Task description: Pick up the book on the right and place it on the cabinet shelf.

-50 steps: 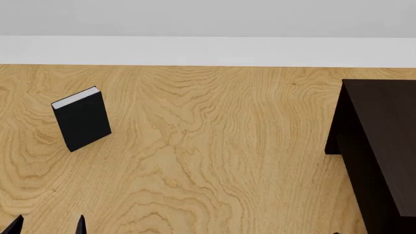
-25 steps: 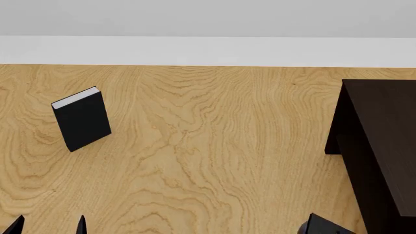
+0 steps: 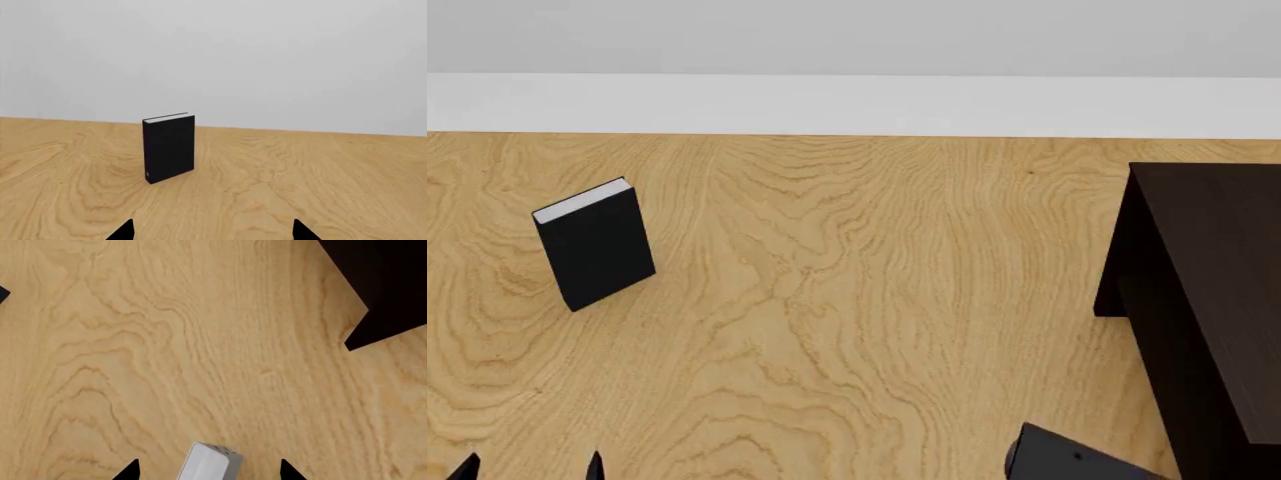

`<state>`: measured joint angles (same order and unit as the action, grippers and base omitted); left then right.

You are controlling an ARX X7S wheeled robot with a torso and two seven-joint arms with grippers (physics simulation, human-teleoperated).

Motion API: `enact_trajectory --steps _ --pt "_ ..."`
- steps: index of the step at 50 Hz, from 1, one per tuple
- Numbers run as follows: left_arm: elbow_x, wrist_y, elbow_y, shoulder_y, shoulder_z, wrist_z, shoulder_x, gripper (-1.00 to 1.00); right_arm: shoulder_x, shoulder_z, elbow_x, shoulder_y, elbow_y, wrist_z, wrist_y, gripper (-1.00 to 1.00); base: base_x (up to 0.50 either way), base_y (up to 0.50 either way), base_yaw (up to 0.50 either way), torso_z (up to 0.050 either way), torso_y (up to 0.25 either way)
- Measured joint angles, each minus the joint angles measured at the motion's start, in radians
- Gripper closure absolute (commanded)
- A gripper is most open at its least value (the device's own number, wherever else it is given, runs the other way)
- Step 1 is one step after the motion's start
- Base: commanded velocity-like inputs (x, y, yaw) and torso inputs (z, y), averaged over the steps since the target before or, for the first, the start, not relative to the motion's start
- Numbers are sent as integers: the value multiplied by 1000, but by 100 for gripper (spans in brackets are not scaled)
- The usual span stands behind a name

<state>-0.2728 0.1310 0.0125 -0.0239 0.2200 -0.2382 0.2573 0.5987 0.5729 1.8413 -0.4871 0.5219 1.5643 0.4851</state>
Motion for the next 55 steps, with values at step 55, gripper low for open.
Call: enact_trajectory --steps 55 --pt "-19 35 -17 -2 6 -14 14 -100 -8 191 -7 -57 -200 -117 -38 -100 0 0 0 0 0"
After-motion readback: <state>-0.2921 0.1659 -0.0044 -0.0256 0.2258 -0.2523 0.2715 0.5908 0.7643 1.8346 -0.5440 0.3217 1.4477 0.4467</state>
